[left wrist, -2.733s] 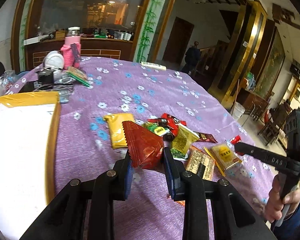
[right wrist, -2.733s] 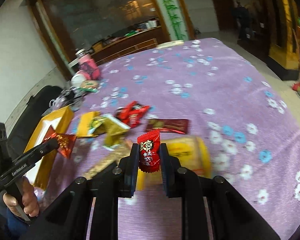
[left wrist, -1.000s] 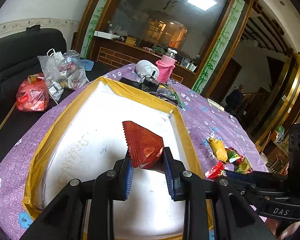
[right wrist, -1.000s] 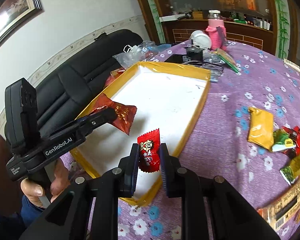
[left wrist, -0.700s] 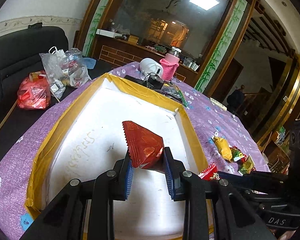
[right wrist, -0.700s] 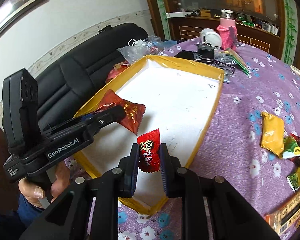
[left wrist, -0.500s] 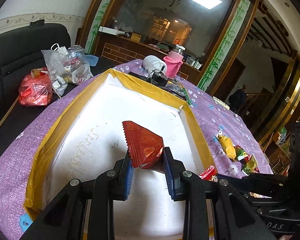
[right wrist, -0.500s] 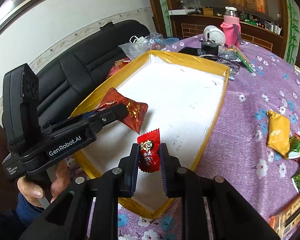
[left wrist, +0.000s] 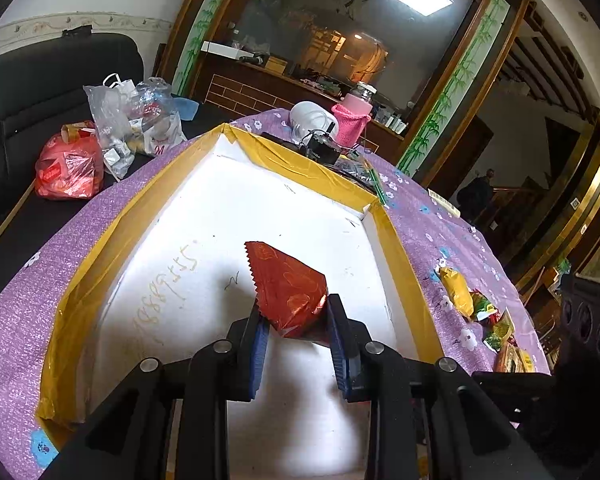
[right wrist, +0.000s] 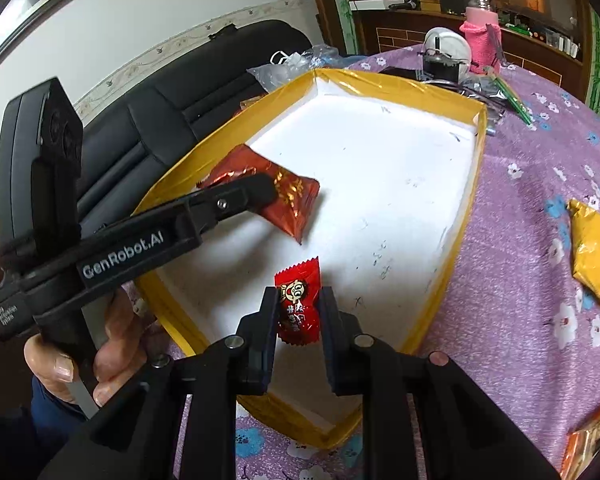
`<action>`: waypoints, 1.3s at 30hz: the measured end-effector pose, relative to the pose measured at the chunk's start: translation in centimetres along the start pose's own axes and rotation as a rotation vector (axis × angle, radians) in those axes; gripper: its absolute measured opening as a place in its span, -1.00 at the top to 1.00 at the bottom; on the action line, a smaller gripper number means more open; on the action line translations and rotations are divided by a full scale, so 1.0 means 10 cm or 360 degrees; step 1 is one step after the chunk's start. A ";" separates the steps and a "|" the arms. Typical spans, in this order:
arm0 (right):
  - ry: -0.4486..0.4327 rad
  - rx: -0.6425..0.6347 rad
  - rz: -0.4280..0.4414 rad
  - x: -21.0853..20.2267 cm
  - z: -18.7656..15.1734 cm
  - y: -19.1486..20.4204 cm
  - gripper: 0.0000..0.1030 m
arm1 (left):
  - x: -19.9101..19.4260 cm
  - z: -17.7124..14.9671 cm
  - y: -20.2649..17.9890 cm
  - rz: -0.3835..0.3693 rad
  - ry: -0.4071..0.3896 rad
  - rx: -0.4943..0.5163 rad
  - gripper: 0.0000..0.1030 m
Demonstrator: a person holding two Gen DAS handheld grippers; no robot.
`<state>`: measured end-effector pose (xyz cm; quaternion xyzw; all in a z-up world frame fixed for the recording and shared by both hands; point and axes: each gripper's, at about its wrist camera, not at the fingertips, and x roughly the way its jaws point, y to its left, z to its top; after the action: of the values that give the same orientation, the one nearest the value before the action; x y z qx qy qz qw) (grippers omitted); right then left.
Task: Organize snacks
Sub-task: 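Open the left gripper over the box while the right gripper releases its red candy, then move both grippers away from the box back to the snack pile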
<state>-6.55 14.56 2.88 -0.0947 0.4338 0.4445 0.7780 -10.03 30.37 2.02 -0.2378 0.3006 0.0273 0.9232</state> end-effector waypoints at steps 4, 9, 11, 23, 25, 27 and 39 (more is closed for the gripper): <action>0.0003 -0.0007 0.0002 0.02 -0.01 0.00 0.62 | 0.00 0.00 0.01 0.0009 0.0001 0.0004 0.43; 0.0004 -0.0018 0.0002 0.03 -0.02 0.02 0.62 | 0.01 0.01 0.03 0.0019 0.0002 -0.0008 0.43; 0.0006 -0.0017 0.0004 0.02 -0.02 0.01 0.62 | 0.01 0.01 0.03 0.0022 0.0002 -0.0011 0.43; 0.0005 -0.0001 0.0013 -0.02 -0.01 0.03 0.53 | 0.00 0.00 0.04 0.0011 0.0007 -0.0020 0.05; -0.0012 -0.0001 0.0007 -0.06 -0.02 0.04 0.48 | -0.04 0.01 0.05 0.0008 -0.0022 -0.0033 -0.08; -0.0042 -0.0002 0.0003 -0.13 -0.03 0.04 0.47 | -0.06 0.02 0.05 0.0009 -0.0039 -0.0034 -0.11; -0.0181 0.0081 0.0021 -0.56 -0.09 -0.12 0.29 | -0.23 0.09 -0.12 0.0089 -0.0119 0.0038 -0.28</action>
<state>-7.45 10.01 6.28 -0.0468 0.4005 0.4431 0.8007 -11.22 29.98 4.51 -0.2172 0.2728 0.0583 0.9354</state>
